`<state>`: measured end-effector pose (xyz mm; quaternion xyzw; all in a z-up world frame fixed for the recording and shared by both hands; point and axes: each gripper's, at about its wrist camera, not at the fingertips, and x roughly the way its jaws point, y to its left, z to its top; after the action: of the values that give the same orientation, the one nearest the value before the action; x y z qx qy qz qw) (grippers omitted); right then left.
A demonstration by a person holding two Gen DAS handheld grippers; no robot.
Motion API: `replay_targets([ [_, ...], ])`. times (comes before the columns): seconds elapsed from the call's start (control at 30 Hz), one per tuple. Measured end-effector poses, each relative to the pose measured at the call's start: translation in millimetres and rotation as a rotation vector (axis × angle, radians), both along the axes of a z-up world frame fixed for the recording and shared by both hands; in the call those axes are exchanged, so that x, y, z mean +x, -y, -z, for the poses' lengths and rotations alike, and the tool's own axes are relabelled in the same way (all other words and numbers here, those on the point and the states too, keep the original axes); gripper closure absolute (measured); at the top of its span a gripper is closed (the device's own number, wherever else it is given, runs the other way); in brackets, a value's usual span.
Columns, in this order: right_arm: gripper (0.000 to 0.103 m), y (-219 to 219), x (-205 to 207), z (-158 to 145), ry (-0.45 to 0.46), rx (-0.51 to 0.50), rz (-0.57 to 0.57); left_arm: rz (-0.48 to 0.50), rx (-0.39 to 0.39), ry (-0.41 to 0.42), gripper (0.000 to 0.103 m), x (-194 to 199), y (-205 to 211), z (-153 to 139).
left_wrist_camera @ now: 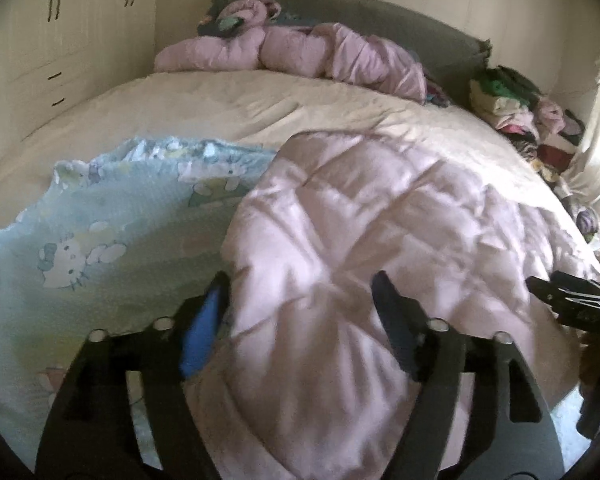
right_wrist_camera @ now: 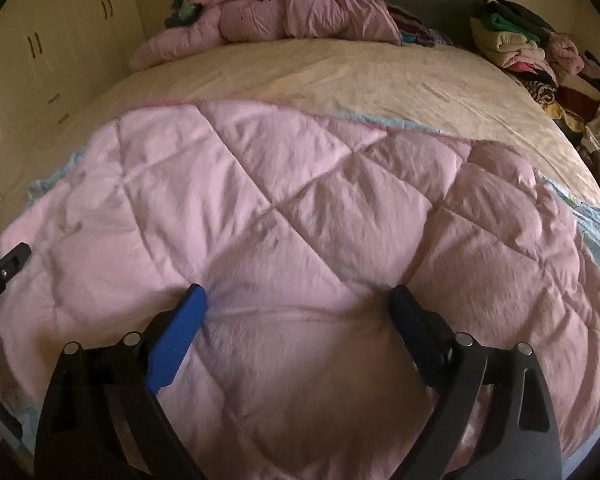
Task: Fold large clothes
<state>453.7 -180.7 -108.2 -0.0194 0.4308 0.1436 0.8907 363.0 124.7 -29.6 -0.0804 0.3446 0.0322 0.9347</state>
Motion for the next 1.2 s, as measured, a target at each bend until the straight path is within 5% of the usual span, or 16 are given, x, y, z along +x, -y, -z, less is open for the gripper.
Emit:
replay_targets([
  [0.13, 0.004, 19, -30, -26, 0.063, 0.078, -0.007, 0.000, 0.026, 0.048, 0.009, -14, 9, -24],
  [0.6, 0.004, 81, -119, -87, 0.206, 0.223, -0.002, -0.022, 0.035, 0.122, 0.009, -63, 12, -59],
  [1.2, 0.004, 143, -167, -75, 0.197, 0.218, 0.144, -0.087, 0.082, 0.057, 0.009, -87, -5, -35],
])
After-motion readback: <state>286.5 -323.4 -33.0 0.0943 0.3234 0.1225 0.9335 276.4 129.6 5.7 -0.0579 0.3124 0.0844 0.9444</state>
